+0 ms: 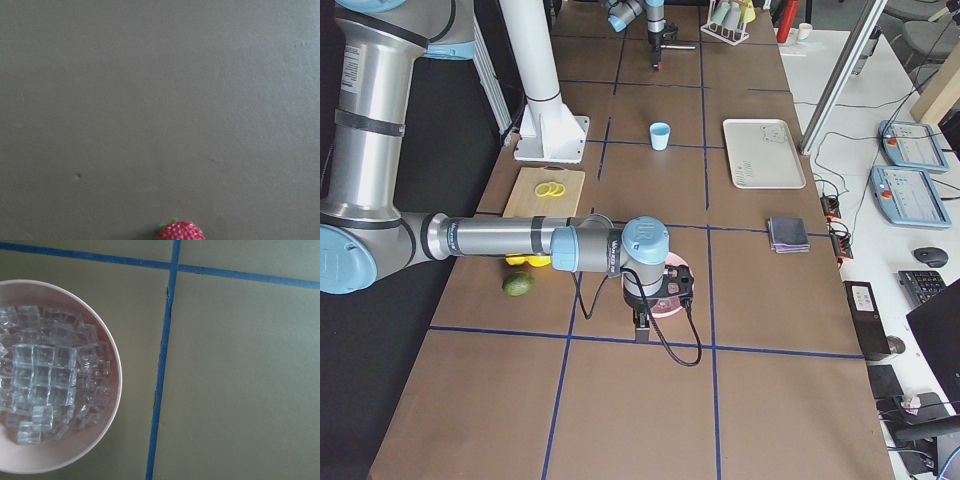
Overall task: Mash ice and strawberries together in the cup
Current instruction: 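Lift the strawberry with the left gripper and carry it over the blue cup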
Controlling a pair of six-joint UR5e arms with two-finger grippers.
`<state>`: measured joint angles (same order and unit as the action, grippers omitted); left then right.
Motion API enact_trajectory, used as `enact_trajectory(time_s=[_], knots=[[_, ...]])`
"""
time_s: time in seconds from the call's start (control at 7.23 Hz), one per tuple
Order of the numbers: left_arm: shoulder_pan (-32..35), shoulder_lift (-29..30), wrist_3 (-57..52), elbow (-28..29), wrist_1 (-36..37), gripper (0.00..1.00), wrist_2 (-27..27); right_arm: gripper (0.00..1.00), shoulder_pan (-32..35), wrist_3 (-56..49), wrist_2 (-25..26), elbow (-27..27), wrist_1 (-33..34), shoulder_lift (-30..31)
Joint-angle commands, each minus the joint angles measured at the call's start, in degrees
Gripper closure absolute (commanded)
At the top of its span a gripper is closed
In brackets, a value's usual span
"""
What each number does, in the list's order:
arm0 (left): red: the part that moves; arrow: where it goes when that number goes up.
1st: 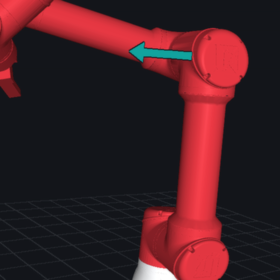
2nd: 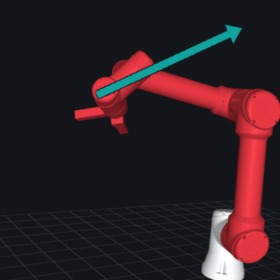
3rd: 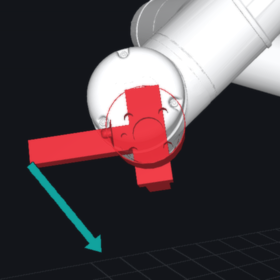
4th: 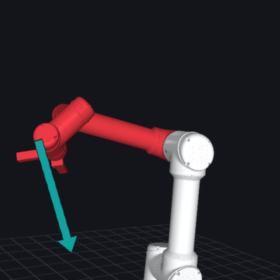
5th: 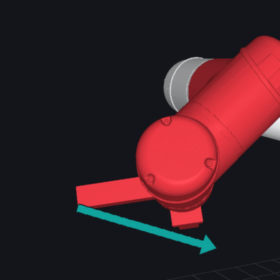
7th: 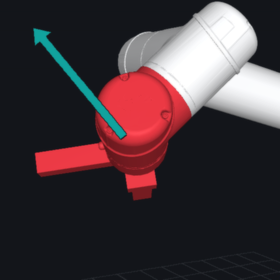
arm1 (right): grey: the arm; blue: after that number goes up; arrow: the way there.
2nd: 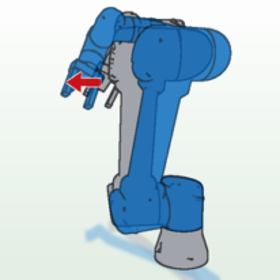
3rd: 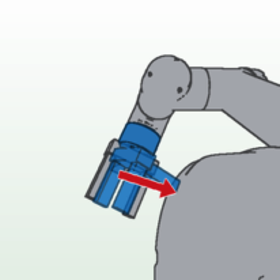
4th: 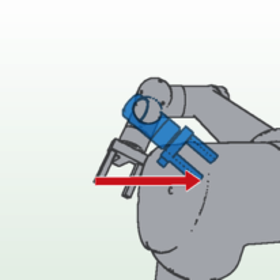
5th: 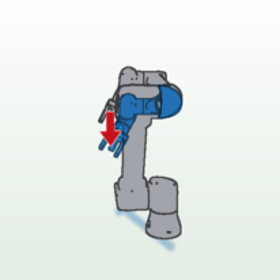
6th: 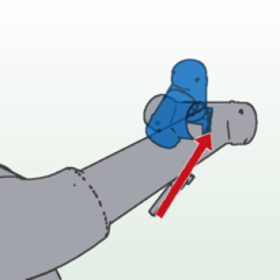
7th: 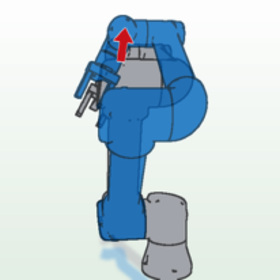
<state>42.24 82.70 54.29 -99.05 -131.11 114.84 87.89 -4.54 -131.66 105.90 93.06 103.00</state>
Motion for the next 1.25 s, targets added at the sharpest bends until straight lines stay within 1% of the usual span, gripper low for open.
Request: enact_trajectory(time_s=[0.0, 0.28, 0.42, 0.55, 0.69, 1.11], knots=[[-0.1, 0.0, -0.1, 0.1, 0.2, 0.93, 0.0, 0.01, 0.0, 0.0, 0.0, -0.1, 0.0, 0.0], [0.0, 0.3, -0.1, -0.3, 0.2, 0.95, 0.1, 0.01, 0.0, 0.0, 0.0, 0.0, -0.1, 0.0], [0.1, 0.4, -0.1, -1.5, 1.5, 0.98, 0.1, 0.0, 0.0, 0.0, 0.0, 0.0, -0.1, -0.1], [0.1, 2.0, -0.1, -4.9, 7.5, 0.98, 0.1, 0.01, 0.0, 0.0, 0.0, 0.1, -0.1, 0.0], [0.1, 6.6, -0.1, -7.7, 16.6, 0.98, 0.1, 0.01, 0.0, 0.0, 0.0, 0.1, -0.1, 0.0], [0.0, 25.6, 1.5, -8.3, 34.8, 0.96, 0.0, 0.01, 0.0, 0.0, 0.0, 0.1, -0.1, -0.1]])
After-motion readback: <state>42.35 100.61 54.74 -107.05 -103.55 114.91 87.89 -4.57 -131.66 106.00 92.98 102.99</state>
